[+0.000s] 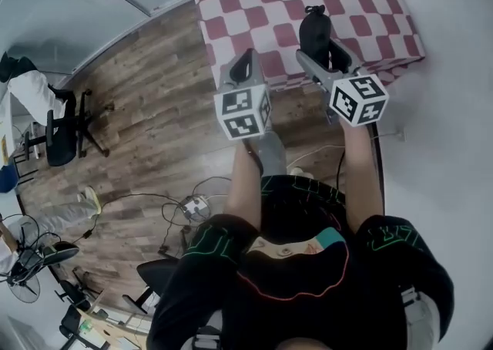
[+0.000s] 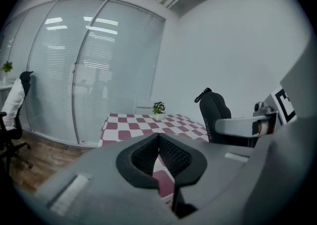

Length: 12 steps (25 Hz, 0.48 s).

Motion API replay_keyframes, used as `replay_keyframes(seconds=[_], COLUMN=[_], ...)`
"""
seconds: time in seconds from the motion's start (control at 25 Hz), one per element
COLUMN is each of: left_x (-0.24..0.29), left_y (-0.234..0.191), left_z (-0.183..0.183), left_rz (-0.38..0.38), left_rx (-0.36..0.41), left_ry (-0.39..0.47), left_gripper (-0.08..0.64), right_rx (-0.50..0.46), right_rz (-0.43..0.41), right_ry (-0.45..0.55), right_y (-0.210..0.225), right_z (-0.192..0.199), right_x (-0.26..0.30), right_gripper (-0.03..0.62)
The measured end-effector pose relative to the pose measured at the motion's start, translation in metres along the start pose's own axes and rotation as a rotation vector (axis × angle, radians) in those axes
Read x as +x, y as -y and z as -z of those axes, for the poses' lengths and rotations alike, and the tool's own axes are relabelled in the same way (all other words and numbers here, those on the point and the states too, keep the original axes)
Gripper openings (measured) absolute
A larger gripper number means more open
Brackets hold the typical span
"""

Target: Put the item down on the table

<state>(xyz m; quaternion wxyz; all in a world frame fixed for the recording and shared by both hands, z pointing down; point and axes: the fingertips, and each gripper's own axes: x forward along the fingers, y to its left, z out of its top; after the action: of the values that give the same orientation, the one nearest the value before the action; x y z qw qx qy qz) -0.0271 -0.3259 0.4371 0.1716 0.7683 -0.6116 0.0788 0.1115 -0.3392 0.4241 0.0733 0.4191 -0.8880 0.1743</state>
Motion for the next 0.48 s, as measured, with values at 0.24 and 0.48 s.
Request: replay_keyframes(seconds=[0.24,0.48], left_x=[0.019,0.044], left_y=[-0.04,-0.077], left_z=[0.006,-0.001], left_rz=[-0.013,-0.014], left_rx=[-0.052,-0.071], left_ry=[-0.023,-0.014], left_gripper=[0.009,0.009], right_rx=[-0.015,-0.047], right_rz=[0.012,0.041], right_ry=[-0.065,-0.138], right_y=[0.002,0.018], right_z=[0.002,0.004], right_x=[0.046,0.095], right_gripper=[0.336,0.337])
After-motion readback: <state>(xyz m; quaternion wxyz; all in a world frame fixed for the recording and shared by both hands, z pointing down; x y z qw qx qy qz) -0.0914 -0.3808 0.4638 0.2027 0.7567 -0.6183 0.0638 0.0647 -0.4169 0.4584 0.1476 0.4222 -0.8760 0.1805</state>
